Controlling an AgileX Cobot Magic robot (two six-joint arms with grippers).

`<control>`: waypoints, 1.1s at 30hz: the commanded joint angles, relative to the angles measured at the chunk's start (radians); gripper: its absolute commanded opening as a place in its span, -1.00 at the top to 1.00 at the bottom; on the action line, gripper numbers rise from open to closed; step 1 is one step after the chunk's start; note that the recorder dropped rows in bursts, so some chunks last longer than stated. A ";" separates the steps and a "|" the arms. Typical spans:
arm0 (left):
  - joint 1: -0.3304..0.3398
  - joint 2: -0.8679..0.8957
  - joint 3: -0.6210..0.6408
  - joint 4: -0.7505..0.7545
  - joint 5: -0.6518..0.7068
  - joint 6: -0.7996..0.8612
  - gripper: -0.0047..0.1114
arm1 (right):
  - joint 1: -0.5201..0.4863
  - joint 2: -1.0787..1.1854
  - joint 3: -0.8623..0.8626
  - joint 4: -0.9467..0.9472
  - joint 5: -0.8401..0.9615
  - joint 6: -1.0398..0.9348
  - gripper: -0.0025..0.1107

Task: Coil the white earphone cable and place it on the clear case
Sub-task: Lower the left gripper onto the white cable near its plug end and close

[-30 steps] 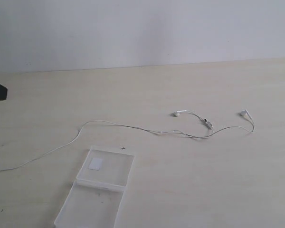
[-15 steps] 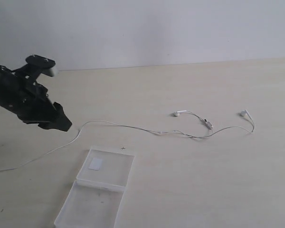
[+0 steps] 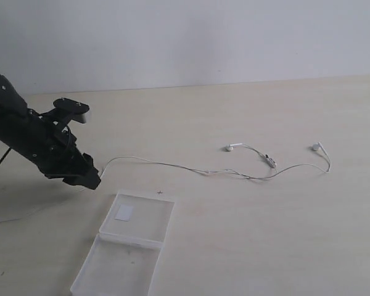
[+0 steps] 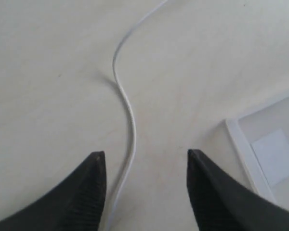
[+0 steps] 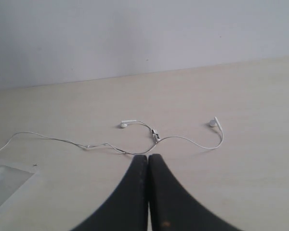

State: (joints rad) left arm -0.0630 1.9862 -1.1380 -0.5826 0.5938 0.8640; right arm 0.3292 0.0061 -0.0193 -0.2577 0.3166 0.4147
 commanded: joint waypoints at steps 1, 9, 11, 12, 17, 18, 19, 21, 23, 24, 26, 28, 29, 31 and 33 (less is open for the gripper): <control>-0.005 0.004 -0.007 0.031 -0.008 -0.051 0.04 | -0.006 -0.006 0.002 -0.002 -0.007 -0.003 0.96; -0.005 0.016 -0.017 0.210 0.061 -0.213 0.04 | -0.006 -0.006 0.002 -0.004 -0.007 -0.003 0.96; -0.006 0.022 -0.017 0.210 0.063 -0.213 0.04 | -0.006 -0.006 0.002 -0.004 -0.007 -0.003 0.96; -0.006 0.025 -0.017 0.207 0.065 -0.213 0.04 | -0.006 -0.006 0.002 -0.004 -0.007 -0.003 0.96; -0.006 0.039 -0.017 0.191 0.066 -0.213 0.04 | -0.006 -0.006 0.002 -0.004 -0.007 -0.003 0.96; -0.006 0.046 -0.017 0.186 0.066 -0.213 0.04 | -0.006 -0.006 0.002 -0.004 -0.007 -0.003 0.96; -0.006 0.051 -0.017 0.183 0.068 -0.213 0.04 | -0.006 -0.006 0.002 -0.004 -0.007 -0.003 0.96; -0.006 0.064 -0.017 0.181 0.068 -0.213 0.04 | -0.006 -0.006 0.002 -0.004 -0.007 -0.003 0.96; -0.006 0.080 -0.017 0.181 0.068 -0.213 0.04 | -0.006 -0.006 0.002 -0.004 -0.007 -0.003 0.96; -0.008 0.086 -0.017 0.181 0.068 -0.213 0.04 | -0.006 -0.006 0.002 -0.004 -0.007 -0.003 0.96; -0.008 0.089 -0.017 0.181 0.066 -0.176 0.13 | -0.006 -0.006 0.002 -0.004 -0.007 -0.003 0.96; -0.008 0.089 -0.017 0.181 0.066 -0.109 0.40 | -0.006 -0.006 0.002 -0.004 -0.007 -0.003 0.96; -0.008 0.089 -0.017 0.181 0.066 -0.099 0.47 | -0.006 -0.006 0.002 -0.004 -0.007 -0.003 0.96; -0.008 0.092 -0.017 0.181 0.066 -0.073 0.51 | -0.006 -0.006 0.002 -0.004 -0.007 -0.003 0.96; -0.008 0.101 -0.017 0.181 0.062 -0.071 0.37 | -0.006 -0.006 0.002 -0.004 -0.007 -0.003 0.96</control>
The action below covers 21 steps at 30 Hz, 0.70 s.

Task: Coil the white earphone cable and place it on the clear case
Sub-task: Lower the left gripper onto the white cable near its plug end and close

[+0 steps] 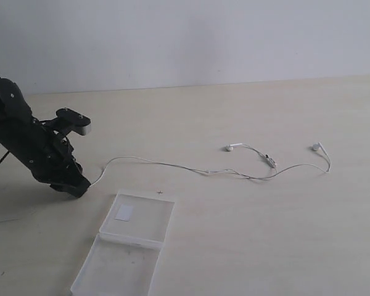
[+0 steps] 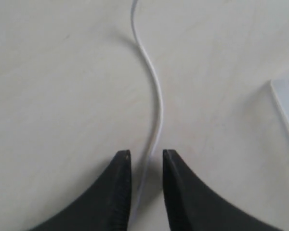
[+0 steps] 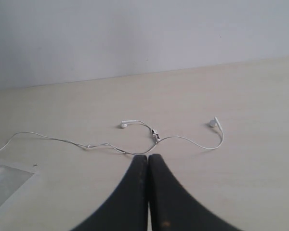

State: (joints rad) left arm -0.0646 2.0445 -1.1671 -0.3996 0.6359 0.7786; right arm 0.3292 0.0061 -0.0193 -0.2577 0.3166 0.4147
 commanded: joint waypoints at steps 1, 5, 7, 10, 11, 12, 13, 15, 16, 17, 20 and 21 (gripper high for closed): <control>-0.006 0.047 0.012 -0.002 0.019 0.014 0.34 | -0.006 -0.006 0.002 -0.004 -0.007 -0.003 0.96; -0.006 0.061 0.012 -0.002 0.015 0.019 0.34 | -0.006 -0.006 0.002 -0.004 -0.007 -0.003 0.96; -0.006 0.068 0.012 0.000 0.015 0.029 0.34 | -0.006 -0.006 0.002 -0.004 -0.007 -0.003 0.96; -0.006 0.068 0.012 0.012 0.015 0.031 0.34 | -0.006 -0.006 0.002 -0.004 -0.007 -0.003 0.96; -0.006 0.068 0.012 0.024 0.015 0.031 0.34 | -0.006 -0.006 0.002 -0.004 -0.007 -0.003 0.96; -0.006 0.068 0.012 0.032 0.015 0.032 0.35 | -0.006 -0.006 0.002 -0.004 -0.007 -0.003 0.96; -0.006 0.068 0.012 0.036 0.015 0.033 0.37 | -0.006 -0.006 0.002 -0.004 -0.007 -0.003 0.96; -0.006 0.068 0.012 0.057 0.015 0.038 0.48 | -0.006 -0.006 0.002 -0.004 -0.007 -0.003 0.96; -0.006 0.068 0.012 0.060 0.015 0.038 0.56 | -0.006 -0.006 0.002 -0.004 -0.007 -0.003 0.96; -0.006 0.068 0.012 0.068 0.015 0.050 0.63 | -0.006 -0.006 0.002 -0.004 -0.007 -0.003 0.96; -0.006 0.068 0.012 0.075 0.015 0.056 0.76 | -0.006 -0.006 0.002 -0.004 -0.007 -0.003 0.96; -0.006 0.068 0.012 0.076 0.015 0.056 0.76 | -0.006 -0.006 0.002 -0.004 -0.007 -0.003 0.96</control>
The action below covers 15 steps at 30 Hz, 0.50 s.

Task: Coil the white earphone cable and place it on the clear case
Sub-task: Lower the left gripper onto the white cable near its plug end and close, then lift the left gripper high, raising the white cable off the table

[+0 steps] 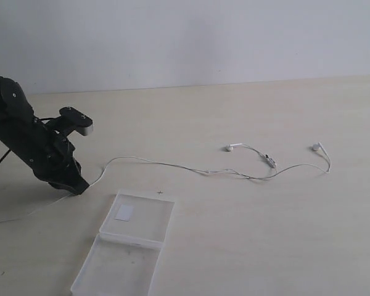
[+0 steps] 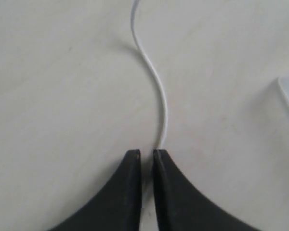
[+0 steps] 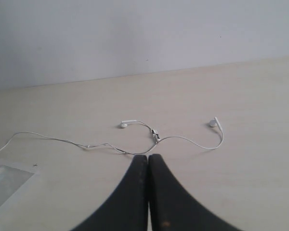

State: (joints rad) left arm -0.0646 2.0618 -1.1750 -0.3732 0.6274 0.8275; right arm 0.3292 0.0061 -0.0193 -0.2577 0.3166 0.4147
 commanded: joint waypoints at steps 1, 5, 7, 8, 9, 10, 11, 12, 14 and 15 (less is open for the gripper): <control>-0.006 0.050 0.020 0.049 0.023 0.007 0.75 | -0.006 -0.006 0.002 -0.004 -0.007 -0.003 0.96; -0.006 0.050 0.020 0.049 0.023 0.009 0.76 | -0.006 -0.006 0.002 -0.002 -0.007 -0.003 0.96; -0.006 0.050 0.020 0.045 0.023 0.009 0.78 | -0.006 -0.006 0.002 -0.004 -0.007 -0.003 0.96; -0.006 0.050 0.020 0.045 0.033 0.009 0.85 | -0.006 -0.006 0.002 -0.002 -0.007 -0.003 0.96; -0.006 0.048 0.020 0.045 0.040 0.007 0.92 | -0.006 -0.006 0.002 -0.002 -0.007 -0.003 0.96; -0.006 0.042 0.020 0.033 0.051 0.003 0.92 | -0.006 -0.006 0.002 -0.002 -0.007 -0.003 0.96; -0.006 0.033 0.020 0.015 0.056 0.003 0.92 | -0.006 -0.006 0.002 -0.002 -0.007 -0.003 0.96; -0.006 0.010 0.020 -0.012 0.057 0.003 0.92 | -0.006 -0.006 0.002 -0.002 -0.007 -0.003 0.96; -0.006 -0.032 0.020 -0.042 0.058 0.003 0.92 | -0.006 -0.006 0.002 -0.002 -0.007 -0.003 0.96; -0.006 -0.064 0.020 -0.058 0.058 0.003 0.92 | -0.006 -0.006 0.002 -0.002 -0.007 -0.003 0.96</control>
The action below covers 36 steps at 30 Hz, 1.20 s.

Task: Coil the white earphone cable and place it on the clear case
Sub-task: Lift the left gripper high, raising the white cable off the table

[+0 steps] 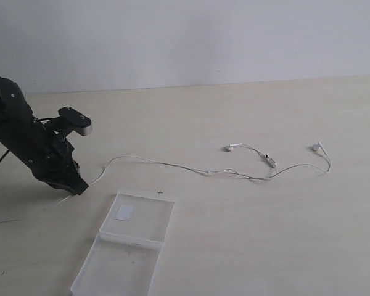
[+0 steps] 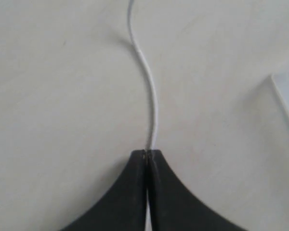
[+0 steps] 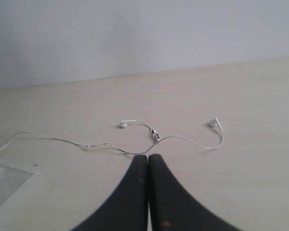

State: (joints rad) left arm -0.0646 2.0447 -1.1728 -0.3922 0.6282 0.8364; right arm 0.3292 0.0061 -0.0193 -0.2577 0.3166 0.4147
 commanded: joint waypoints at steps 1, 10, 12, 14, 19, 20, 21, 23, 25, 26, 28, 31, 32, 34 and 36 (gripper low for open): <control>-0.006 -0.066 0.018 -0.044 0.057 -0.006 0.92 | -0.006 -0.006 0.002 -0.002 -0.007 -0.003 0.96; -0.006 -0.324 0.018 -0.127 0.056 -0.006 0.92 | -0.006 -0.006 0.002 -0.004 -0.007 -0.003 0.96; -0.006 -0.367 0.018 -0.150 0.051 -0.006 0.92 | -0.006 -0.006 0.002 -0.004 -0.007 -0.003 0.96; -0.006 -0.405 0.016 -0.174 0.049 -0.002 0.92 | -0.006 -0.006 0.002 -0.004 -0.007 -0.003 0.96; -0.006 -0.469 -0.029 -0.208 0.082 -0.002 0.92 | -0.006 -0.006 0.002 -0.004 -0.007 -0.003 0.96; -0.006 -0.480 -0.041 -0.222 0.089 -0.002 0.92 | -0.006 -0.006 0.002 -0.004 -0.007 -0.003 0.96; -0.006 -0.491 -0.053 -0.226 0.096 -0.002 0.92 | -0.006 -0.006 0.002 -0.004 -0.007 -0.003 0.96; -0.006 -0.511 -0.075 -0.235 0.114 -0.007 0.92 | -0.006 -0.006 0.002 -0.004 -0.007 -0.003 0.96; -0.006 -0.533 -0.100 -0.251 0.133 -0.007 0.92 | -0.006 -0.006 0.002 -0.004 -0.007 -0.003 0.96; -0.006 -0.544 -0.112 -0.256 0.138 -0.007 0.92 | -0.006 -0.006 0.002 -0.002 -0.007 -0.003 0.96; -0.006 -0.562 -0.133 -0.275 0.145 -0.007 0.92 | -0.006 -0.006 0.002 -0.002 -0.007 -0.003 0.96; -0.006 -0.589 -0.174 -0.279 0.169 -0.009 0.92 | -0.006 -0.006 0.002 -0.002 -0.007 -0.003 0.96; -0.006 -0.597 -0.191 -0.279 0.181 -0.009 0.92 | -0.006 -0.006 0.002 -0.002 -0.007 -0.003 0.96; -0.006 -0.616 -0.227 -0.279 0.205 -0.009 0.92 | -0.006 -0.006 0.002 -0.002 -0.007 -0.003 0.96; -0.006 -0.637 -0.263 -0.279 0.216 -0.019 0.92 | -0.006 -0.006 0.002 -0.002 -0.007 -0.003 0.96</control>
State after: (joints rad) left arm -0.0671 1.4388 -1.3890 -0.6570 0.8230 0.8343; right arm 0.3292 0.0061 -0.0193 -0.2577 0.3166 0.4147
